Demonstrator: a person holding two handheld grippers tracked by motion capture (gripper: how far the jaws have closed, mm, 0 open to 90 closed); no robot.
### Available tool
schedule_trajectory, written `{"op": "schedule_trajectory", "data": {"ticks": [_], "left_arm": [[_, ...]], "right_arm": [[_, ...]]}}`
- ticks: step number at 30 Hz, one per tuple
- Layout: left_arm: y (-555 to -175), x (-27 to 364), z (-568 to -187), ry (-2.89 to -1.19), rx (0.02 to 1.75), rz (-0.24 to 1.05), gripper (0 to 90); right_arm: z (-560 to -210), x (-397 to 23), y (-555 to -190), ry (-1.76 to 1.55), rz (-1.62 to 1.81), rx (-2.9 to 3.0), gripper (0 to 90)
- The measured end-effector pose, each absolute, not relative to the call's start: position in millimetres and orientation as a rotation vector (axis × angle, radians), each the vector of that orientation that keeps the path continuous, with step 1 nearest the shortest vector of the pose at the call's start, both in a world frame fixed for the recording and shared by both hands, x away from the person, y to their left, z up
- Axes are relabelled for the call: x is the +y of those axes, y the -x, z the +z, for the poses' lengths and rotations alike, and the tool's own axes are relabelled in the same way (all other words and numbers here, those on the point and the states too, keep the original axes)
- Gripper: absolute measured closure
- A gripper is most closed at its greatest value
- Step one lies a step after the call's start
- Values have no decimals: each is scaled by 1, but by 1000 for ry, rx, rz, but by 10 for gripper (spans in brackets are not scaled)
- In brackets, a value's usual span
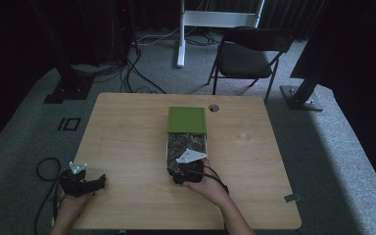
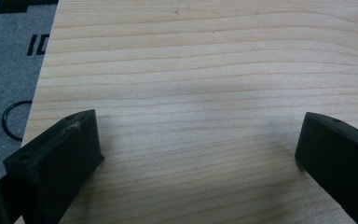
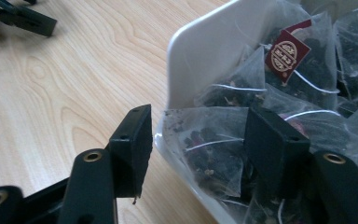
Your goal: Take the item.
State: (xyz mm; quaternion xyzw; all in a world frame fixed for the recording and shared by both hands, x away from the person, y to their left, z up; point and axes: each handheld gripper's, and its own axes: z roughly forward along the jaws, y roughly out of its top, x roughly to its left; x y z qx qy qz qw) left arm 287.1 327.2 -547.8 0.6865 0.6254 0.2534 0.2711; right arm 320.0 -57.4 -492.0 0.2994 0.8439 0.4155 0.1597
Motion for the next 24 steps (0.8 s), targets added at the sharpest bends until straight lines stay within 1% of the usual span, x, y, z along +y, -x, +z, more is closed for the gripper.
{"op": "schedule_trajectory", "data": {"ticks": [4, 7, 9, 11, 12, 17, 21, 24], "left_arm": [[-287, 327, -548, -1849, 1684, 682, 5], [-287, 327, -548, -1849, 1685, 682, 5], [-287, 327, -548, -1849, 1684, 682, 5], [-287, 327, -548, -1849, 1684, 682, 5], [-287, 327, -548, -1850, 1684, 682, 5], [-287, 327, -548, -1849, 1684, 682, 5], [-287, 327, -548, -1849, 1684, 682, 5], [-287, 327, -548, -1849, 1684, 682, 5]], "right_arm": [[-496, -56, -321, -859, 1144, 2420, 441], [-496, -57, -322, -871, 1152, 2420, 466], [-496, -57, -323, -872, 1152, 2426, 500], [-495, -58, -325, -866, 1120, 2425, 605], [-496, -59, -327, -857, 1091, 2425, 633], [-498, -62, -330, -861, 1122, 2439, 674], [-494, -64, -330, -871, 1153, 2452, 737], [-489, -64, -328, -839, 1163, 2471, 744]]}}
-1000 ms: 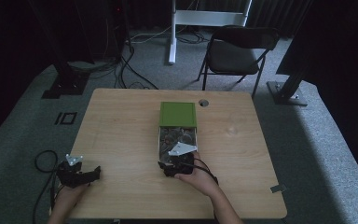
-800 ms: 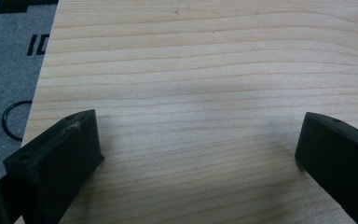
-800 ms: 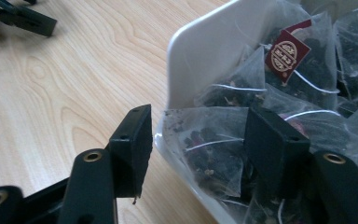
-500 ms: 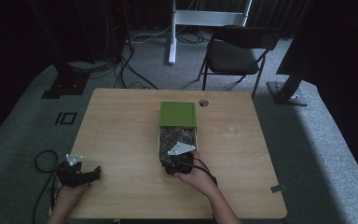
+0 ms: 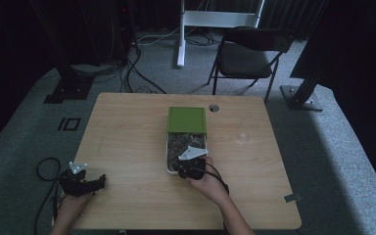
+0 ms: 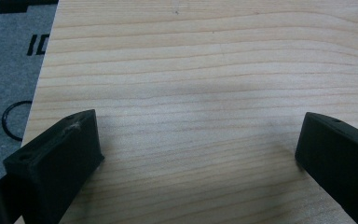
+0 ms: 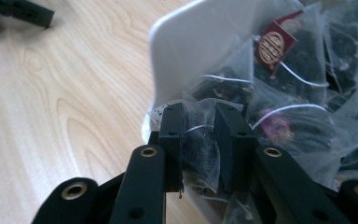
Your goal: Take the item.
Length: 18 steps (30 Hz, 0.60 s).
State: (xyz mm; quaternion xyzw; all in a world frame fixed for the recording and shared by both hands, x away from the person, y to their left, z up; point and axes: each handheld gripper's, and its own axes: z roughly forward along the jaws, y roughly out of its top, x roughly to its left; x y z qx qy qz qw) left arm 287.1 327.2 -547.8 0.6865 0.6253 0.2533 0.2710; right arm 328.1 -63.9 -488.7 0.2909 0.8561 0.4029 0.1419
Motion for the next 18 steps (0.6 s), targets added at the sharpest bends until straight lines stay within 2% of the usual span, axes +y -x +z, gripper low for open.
{"op": "schedule_trajectory", "data": {"ticks": [18], "left_arm": [[-287, 327, -548, -1849, 1684, 682, 5]], "right_arm": [[-461, -76, -328, -865, 1300, 2405, 753]]}}
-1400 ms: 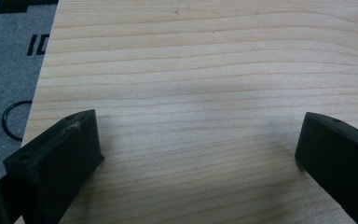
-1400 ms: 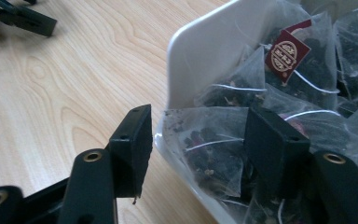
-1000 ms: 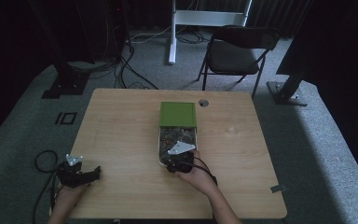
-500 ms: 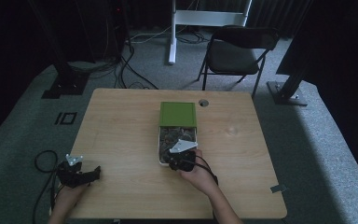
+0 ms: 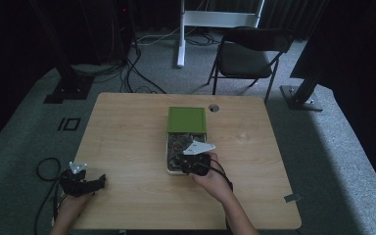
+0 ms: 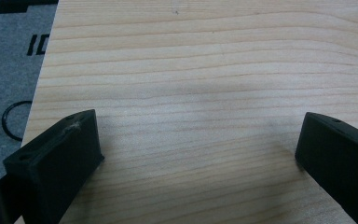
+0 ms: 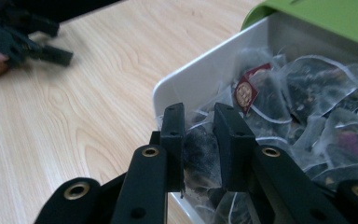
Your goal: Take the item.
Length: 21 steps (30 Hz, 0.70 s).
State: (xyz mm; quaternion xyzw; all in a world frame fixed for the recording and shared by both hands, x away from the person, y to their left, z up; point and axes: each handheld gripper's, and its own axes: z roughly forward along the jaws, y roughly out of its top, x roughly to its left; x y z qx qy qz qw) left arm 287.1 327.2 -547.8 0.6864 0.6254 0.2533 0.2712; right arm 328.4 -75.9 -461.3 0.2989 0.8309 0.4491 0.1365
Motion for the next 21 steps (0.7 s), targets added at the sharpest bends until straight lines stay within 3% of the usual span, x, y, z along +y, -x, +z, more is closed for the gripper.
{"op": "schedule_trajectory", "data": {"ticks": [21], "left_arm": [[-287, 327, -548, -1850, 1684, 682, 5]], "right_arm": [[-429, -94, -337, -884, 1388, 2298, 756]]}}
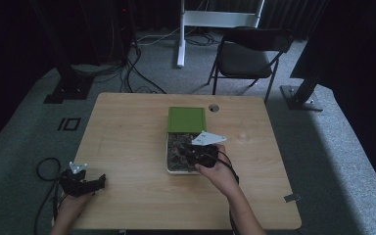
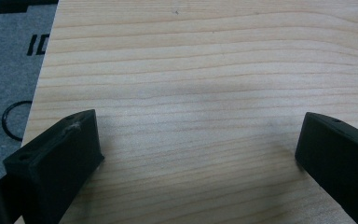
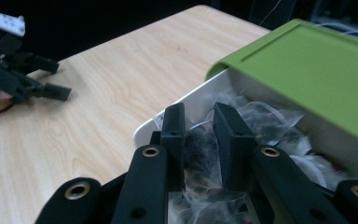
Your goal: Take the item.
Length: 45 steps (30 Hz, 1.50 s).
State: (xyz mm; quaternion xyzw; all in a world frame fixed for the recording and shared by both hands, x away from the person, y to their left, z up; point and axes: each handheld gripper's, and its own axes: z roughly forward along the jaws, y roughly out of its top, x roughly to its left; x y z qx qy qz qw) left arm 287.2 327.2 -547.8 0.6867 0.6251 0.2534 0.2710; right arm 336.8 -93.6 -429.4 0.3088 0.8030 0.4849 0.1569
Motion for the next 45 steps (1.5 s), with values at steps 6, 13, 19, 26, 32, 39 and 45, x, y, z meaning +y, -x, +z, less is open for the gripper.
{"op": "schedule_trajectory", "data": {"ticks": [6, 13, 19, 26, 32, 39, 45], "left_arm": [[-287, 327, -548, -1849, 1684, 682, 5], [-287, 327, -548, -1849, 1685, 682, 5], [-287, 327, -548, -1849, 1684, 683, 5], [-287, 327, -548, -1851, 1684, 682, 5], [-287, 327, -548, -1849, 1684, 682, 5], [-287, 327, -548, -1849, 1685, 682, 5], [-287, 327, -548, -1849, 1684, 683, 5]], "right_arm": [[-424, -103, -343, -903, 1404, 2261, 756], [-418, -116, -350, -933, 1399, 2228, 756], [-411, -127, -358, -961, 1414, 2197, 756], [-401, -143, -369, -994, 1419, 2129, 755], [-396, -162, -378, -1047, 1409, 2074, 756], [-392, -180, -387, -1090, 1381, 2033, 755], [-392, -197, -394, -1144, 1362, 1979, 755]]}}
